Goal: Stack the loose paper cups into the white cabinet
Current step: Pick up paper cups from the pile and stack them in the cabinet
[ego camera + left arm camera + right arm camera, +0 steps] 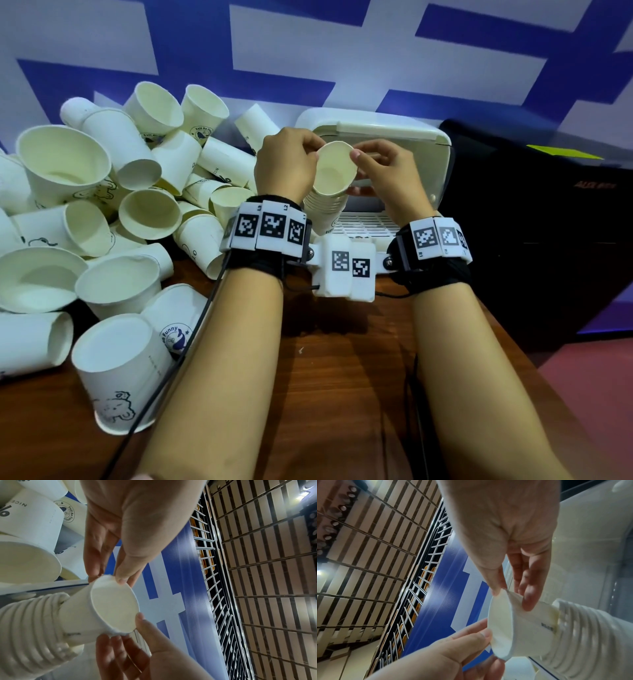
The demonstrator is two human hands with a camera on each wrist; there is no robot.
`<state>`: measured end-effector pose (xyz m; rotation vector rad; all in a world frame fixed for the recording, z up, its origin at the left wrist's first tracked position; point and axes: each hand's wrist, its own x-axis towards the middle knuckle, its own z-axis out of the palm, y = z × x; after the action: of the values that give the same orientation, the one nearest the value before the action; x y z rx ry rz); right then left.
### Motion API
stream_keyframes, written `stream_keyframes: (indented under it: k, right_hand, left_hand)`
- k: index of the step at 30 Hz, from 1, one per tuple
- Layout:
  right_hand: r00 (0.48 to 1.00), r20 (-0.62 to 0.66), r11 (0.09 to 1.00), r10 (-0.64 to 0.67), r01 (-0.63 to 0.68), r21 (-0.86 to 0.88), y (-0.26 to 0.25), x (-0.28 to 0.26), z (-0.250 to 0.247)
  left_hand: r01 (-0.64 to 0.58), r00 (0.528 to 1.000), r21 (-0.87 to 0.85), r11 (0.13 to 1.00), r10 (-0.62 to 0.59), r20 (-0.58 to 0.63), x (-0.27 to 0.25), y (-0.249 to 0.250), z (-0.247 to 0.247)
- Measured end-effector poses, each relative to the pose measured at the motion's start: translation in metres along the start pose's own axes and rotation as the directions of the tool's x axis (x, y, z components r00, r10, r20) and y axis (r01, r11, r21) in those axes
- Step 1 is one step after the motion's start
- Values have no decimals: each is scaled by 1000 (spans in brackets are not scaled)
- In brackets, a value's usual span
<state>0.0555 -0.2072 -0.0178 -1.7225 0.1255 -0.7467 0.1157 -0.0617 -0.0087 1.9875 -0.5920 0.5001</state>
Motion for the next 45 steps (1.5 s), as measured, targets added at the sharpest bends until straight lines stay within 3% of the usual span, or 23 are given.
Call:
stream_keyframes:
  k: [10, 23, 30, 36, 45]
  right_hand:
    - [999, 0, 997, 49, -49, 56, -3, -2, 1]
    - [980, -30, 971, 199, -201, -126, 26, 7, 3]
    - [946, 16, 936, 323, -317, -153, 33, 5, 2]
    - [940, 10, 929, 340, -335, -155, 32, 3, 5]
    - [938, 6, 927, 346, -341, -159, 32, 7, 8]
  left_hand:
    - [33, 999, -46, 998, -32, 32, 1, 1, 3]
    - [172, 980, 4, 985, -171, 103, 1, -15, 20]
    - [230, 972, 40, 972, -232, 49, -2, -19, 24]
    - [334, 940, -82, 939, -326, 103, -3, -19, 23]
    - [346, 934, -144, 927, -327, 144, -2, -15, 17]
